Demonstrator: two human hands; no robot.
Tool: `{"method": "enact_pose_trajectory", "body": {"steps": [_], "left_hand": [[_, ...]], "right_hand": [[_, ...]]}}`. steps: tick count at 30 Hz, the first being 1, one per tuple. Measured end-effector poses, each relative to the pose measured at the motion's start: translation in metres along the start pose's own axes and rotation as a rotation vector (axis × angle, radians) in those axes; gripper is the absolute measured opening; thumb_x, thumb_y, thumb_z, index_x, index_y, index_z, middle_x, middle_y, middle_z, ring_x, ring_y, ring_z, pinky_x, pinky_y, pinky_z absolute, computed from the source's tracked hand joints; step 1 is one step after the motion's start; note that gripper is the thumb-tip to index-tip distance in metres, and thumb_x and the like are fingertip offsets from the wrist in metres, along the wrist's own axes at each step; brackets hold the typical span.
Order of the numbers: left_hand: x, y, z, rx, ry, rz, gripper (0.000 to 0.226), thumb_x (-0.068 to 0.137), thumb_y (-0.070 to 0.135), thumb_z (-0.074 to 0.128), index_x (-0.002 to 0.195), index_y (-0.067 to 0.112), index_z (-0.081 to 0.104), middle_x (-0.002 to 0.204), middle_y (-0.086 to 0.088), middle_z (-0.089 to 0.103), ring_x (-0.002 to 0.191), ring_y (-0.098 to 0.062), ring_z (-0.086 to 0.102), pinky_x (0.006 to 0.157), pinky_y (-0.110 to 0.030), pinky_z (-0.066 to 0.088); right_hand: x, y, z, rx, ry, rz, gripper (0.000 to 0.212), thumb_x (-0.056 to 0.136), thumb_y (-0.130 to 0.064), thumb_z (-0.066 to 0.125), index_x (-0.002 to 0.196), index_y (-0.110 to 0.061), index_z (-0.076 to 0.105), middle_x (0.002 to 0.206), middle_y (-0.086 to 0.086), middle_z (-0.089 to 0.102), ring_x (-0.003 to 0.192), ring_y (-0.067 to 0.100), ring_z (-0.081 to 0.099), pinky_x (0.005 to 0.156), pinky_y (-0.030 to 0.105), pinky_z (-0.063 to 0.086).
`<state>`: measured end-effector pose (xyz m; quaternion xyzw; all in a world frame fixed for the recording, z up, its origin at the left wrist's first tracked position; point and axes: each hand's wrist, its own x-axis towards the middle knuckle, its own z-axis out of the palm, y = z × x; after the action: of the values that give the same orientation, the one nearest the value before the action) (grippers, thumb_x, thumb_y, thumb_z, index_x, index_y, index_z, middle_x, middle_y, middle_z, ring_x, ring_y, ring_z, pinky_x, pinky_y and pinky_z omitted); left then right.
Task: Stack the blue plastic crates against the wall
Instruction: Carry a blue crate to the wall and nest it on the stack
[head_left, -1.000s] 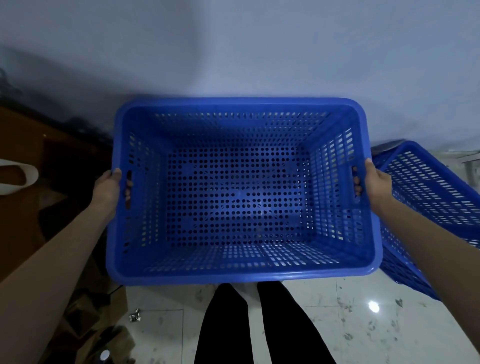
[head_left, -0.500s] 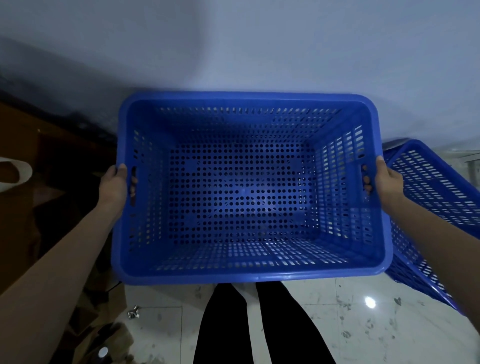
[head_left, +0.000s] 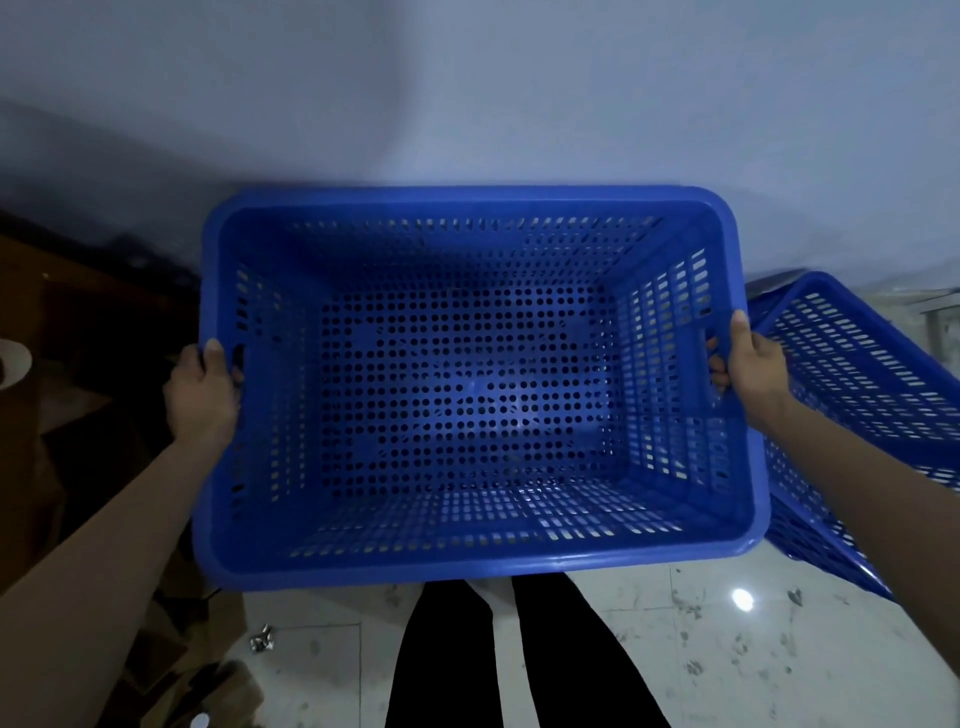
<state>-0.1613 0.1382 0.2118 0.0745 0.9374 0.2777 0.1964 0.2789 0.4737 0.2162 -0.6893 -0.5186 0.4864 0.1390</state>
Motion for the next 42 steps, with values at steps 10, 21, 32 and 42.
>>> {"method": "enact_pose_trajectory", "body": {"steps": [10,21,32,42], "left_hand": [[-0.004,0.004,0.002,0.049,-0.014,-0.009,0.045,0.101,0.051,0.026,0.095,0.012,0.047,0.078,-0.006,0.054,0.078,-0.035,0.06,0.076,-0.049,0.051],[-0.013,0.0,0.008,0.084,0.055,0.032,0.056,0.099,0.056,0.023,0.092,0.007,0.05,0.082,-0.015,0.062,0.073,-0.035,0.06,0.07,-0.047,0.051],[-0.011,0.002,0.01,0.292,0.172,0.146,0.059,0.103,0.048,0.02,0.102,-0.002,0.051,0.09,-0.029,0.061,0.074,-0.039,0.057,0.063,-0.046,0.044],[-0.001,0.005,-0.004,0.125,-0.06,0.015,0.047,0.103,0.049,0.027,0.115,0.008,0.046,0.099,-0.017,0.058,0.096,-0.036,0.056,0.076,-0.041,0.04]], "right_hand": [[0.006,0.007,0.003,-0.086,0.099,-0.026,0.059,0.088,-0.069,0.041,0.067,-0.014,0.047,0.062,0.01,0.051,0.053,0.023,0.046,0.063,0.045,0.049],[0.012,0.003,-0.005,-0.069,0.055,-0.009,0.073,0.068,-0.082,0.043,0.071,-0.01,0.051,0.068,0.014,0.049,0.052,0.02,0.043,0.05,0.034,0.039],[0.001,0.008,-0.016,0.0,0.039,-0.079,0.053,0.09,-0.064,0.041,0.066,-0.018,0.035,0.063,0.012,0.041,0.048,0.021,0.036,0.041,0.028,0.032],[0.003,0.007,-0.007,-0.311,-0.001,-0.071,0.08,0.089,-0.076,0.029,0.12,-0.007,0.055,0.113,0.022,0.064,0.095,0.038,0.061,0.088,0.054,0.048]]}}
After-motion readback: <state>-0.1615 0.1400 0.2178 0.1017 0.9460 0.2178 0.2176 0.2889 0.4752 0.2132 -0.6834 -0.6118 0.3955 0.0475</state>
